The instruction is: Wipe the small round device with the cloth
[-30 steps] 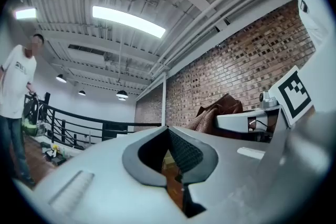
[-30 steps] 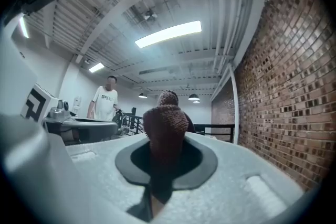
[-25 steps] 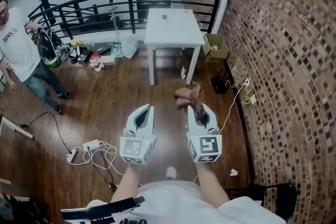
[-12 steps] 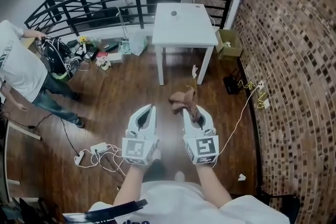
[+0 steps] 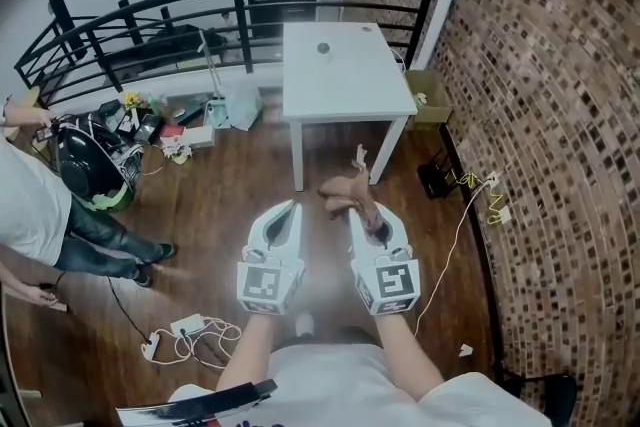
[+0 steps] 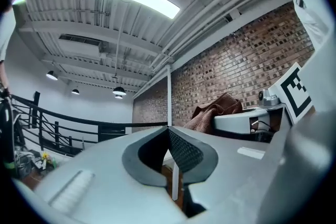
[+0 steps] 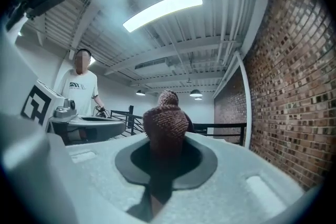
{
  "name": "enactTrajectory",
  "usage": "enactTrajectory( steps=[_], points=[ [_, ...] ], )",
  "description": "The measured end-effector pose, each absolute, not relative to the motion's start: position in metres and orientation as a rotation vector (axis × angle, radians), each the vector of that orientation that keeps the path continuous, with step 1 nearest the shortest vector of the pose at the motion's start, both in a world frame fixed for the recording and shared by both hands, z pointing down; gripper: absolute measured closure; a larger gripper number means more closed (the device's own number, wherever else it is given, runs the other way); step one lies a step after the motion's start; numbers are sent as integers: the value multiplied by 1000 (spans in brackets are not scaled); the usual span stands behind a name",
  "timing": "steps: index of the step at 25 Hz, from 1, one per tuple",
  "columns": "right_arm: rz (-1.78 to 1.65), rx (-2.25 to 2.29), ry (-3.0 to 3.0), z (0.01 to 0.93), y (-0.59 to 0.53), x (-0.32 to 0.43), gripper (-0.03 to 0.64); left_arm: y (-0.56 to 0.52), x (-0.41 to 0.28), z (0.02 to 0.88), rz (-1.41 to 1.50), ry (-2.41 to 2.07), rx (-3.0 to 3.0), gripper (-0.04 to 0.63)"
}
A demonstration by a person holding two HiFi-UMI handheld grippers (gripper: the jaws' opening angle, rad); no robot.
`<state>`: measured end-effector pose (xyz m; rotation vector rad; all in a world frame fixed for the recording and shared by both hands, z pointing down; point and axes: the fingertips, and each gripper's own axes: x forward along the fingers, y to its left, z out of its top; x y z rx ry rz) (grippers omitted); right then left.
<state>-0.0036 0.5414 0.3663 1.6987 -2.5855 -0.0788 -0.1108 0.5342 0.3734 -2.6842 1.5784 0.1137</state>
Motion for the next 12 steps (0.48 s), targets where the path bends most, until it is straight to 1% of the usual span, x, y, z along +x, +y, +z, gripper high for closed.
enactTrajectory(
  steps=[5,12],
  points=[
    [-5,1770,-2489,386,484,16,588,474,-109,381,117,1547,-2720,580],
    [-17,1818,-2484,398,372,49,588,369,-100,398,125,1578,-2703,578]
  ],
)
